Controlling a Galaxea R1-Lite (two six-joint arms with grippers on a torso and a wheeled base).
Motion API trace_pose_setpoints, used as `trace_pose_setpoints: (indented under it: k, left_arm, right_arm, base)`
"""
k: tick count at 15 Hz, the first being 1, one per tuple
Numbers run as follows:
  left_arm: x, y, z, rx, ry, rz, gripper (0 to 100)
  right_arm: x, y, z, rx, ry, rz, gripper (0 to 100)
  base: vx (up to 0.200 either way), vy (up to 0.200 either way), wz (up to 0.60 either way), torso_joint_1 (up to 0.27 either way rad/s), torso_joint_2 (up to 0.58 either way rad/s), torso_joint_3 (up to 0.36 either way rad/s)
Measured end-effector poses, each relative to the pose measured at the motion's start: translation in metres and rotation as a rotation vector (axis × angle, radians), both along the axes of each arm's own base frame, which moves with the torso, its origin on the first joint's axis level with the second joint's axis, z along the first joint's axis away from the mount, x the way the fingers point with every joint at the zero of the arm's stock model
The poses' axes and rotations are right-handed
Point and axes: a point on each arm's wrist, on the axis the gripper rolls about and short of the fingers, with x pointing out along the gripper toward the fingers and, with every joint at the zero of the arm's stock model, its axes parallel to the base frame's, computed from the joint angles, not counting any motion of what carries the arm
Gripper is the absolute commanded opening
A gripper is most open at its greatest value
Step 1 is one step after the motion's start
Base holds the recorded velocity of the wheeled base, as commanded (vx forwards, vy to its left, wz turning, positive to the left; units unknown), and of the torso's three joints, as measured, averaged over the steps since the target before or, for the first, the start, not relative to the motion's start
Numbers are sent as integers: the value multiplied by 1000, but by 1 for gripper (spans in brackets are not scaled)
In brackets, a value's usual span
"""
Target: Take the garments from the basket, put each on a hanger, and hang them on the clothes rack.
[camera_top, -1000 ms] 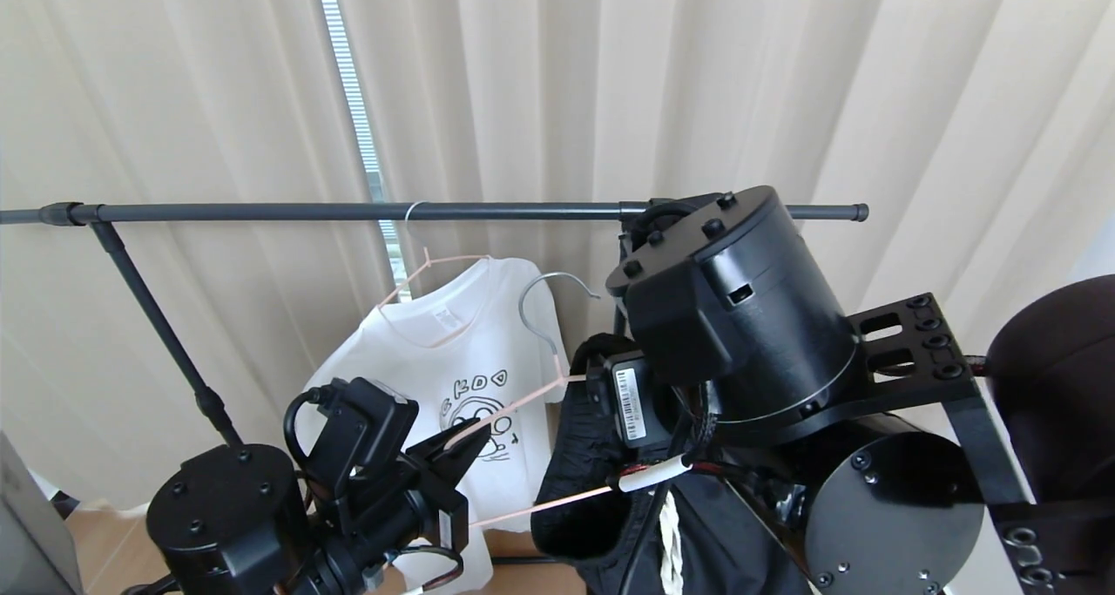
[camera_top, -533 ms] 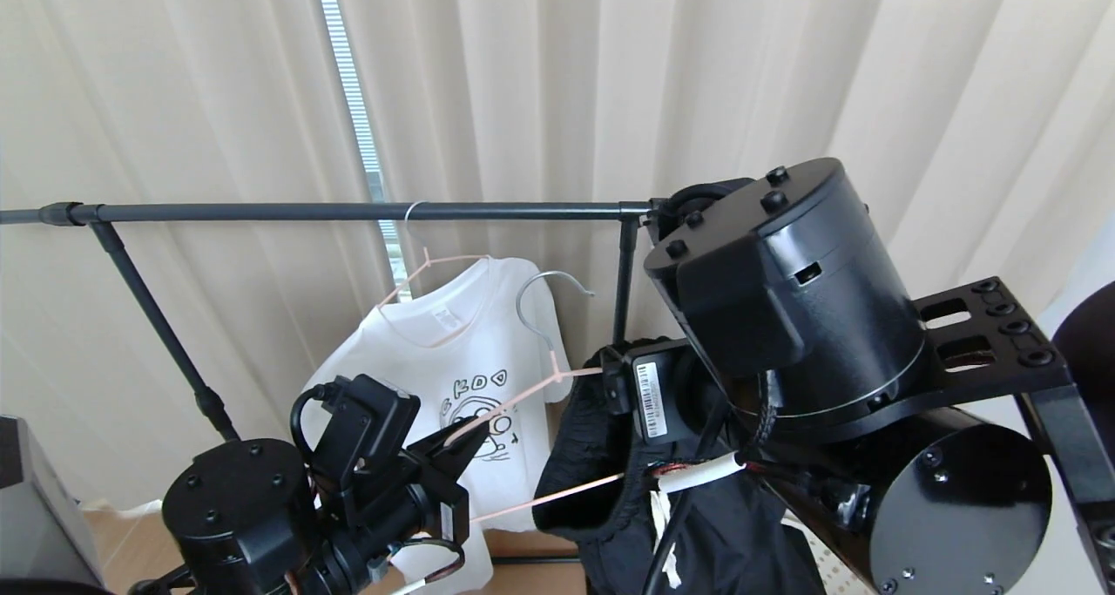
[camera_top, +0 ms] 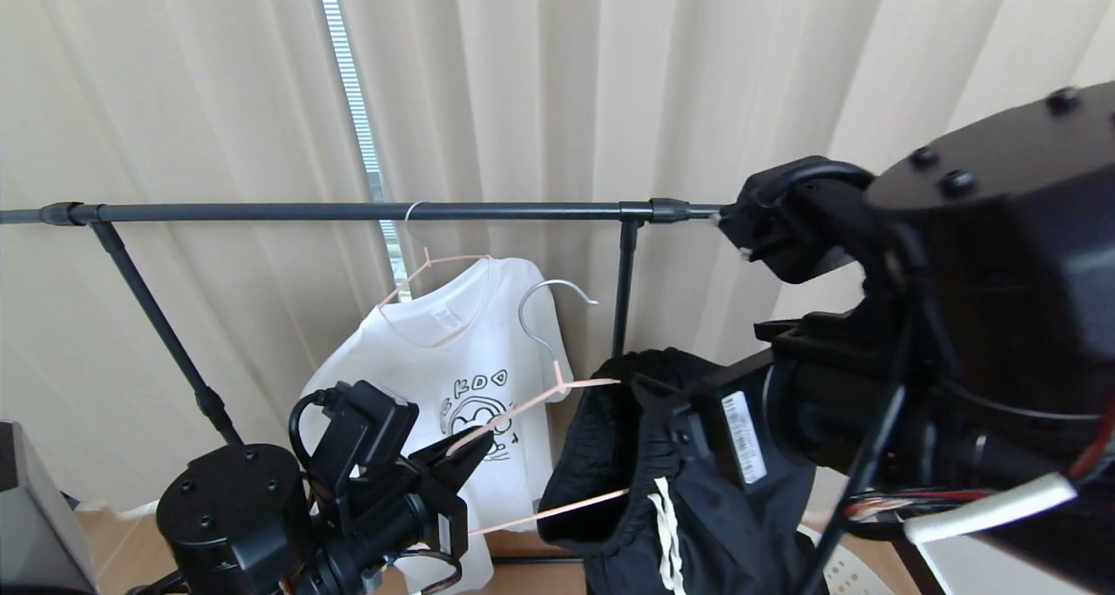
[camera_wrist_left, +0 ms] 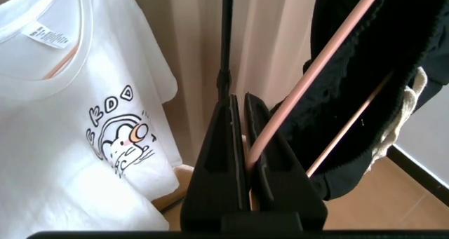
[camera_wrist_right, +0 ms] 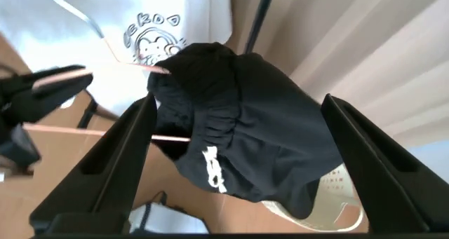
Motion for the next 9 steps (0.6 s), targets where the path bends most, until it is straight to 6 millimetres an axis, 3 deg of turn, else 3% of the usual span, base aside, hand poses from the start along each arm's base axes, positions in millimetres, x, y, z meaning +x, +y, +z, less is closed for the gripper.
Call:
trace_pose_setpoints:
  k: [5, 9]
  left_arm:
    - [-8, 4, 2, -6, 5, -77, 0]
    - [-14, 7, 3, -2, 13, -112, 0]
  right_arm:
    - [9, -79, 18, -92, 26, 430, 100]
    - [20, -100, 8, -159, 87, 644, 100]
  base:
    - [0, 0, 0, 0, 0, 0]
    - [0, 0, 0, 0, 0, 0]
